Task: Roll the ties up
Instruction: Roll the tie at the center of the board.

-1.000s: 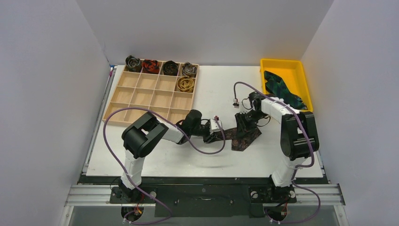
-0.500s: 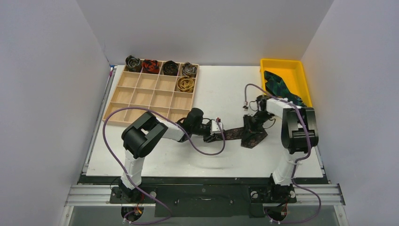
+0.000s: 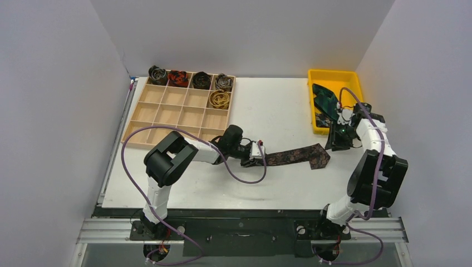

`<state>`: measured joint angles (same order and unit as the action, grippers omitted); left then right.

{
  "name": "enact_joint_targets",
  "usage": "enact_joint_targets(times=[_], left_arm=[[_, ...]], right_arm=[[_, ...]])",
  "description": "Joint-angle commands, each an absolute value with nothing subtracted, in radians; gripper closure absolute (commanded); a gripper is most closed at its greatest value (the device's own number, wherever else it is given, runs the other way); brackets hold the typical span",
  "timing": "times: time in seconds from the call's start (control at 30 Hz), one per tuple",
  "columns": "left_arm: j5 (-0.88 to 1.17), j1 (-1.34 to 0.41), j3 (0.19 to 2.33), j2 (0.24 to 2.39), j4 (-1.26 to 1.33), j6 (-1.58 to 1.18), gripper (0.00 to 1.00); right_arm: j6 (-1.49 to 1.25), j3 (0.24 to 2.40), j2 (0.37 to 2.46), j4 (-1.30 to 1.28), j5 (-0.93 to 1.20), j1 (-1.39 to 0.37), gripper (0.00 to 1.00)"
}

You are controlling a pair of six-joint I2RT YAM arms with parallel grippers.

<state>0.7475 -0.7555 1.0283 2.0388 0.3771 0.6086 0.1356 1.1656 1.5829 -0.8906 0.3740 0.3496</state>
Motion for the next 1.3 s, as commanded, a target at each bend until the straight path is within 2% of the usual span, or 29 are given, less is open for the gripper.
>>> enact_joint_targets(times=[0.0, 0.3, 0.47, 0.6, 0.97, 1.13, 1.27], left_arm=[[0.677, -0.746, 0.982, 2.120, 0.106, 0.665, 0.95], [0.674, -0.754, 0.989, 2.125, 0.099, 0.681, 0.95], [0.662, -0.758, 0.992, 2.123, 0.086, 0.691, 0.95], [0.660, -0.757, 0.992, 2.121, 0.060, 0.701, 0.95], [0.640, -0.761, 1.014, 2.135, 0.014, 0.717, 0.95], [0.630, -0.761, 1.020, 2.136, 0.002, 0.722, 0.95], [0.628, -0.762, 1.020, 2.137, 0.002, 0.721, 0.95]], right_arm=[[0.211, 1.218, 1.573, -0.950, 0.457, 0.195, 0.69], [0.120, 1.227, 1.716, -0.781, 0.396, -0.181, 0.69], [0.124, 1.283, 1.820, -0.786, 0.293, -0.230, 0.69], [0.239, 1.265, 1.844, -0.878, 0.190, -0.198, 0.70], [0.562, 1.275, 1.848, -0.984, -0.147, 0.101, 0.70], [0.667, 1.366, 1.869, -1.025, -0.219, 0.206, 0.70], [0.727, 1.439, 1.856, -1.079, -0.199, 0.232, 0.69]])
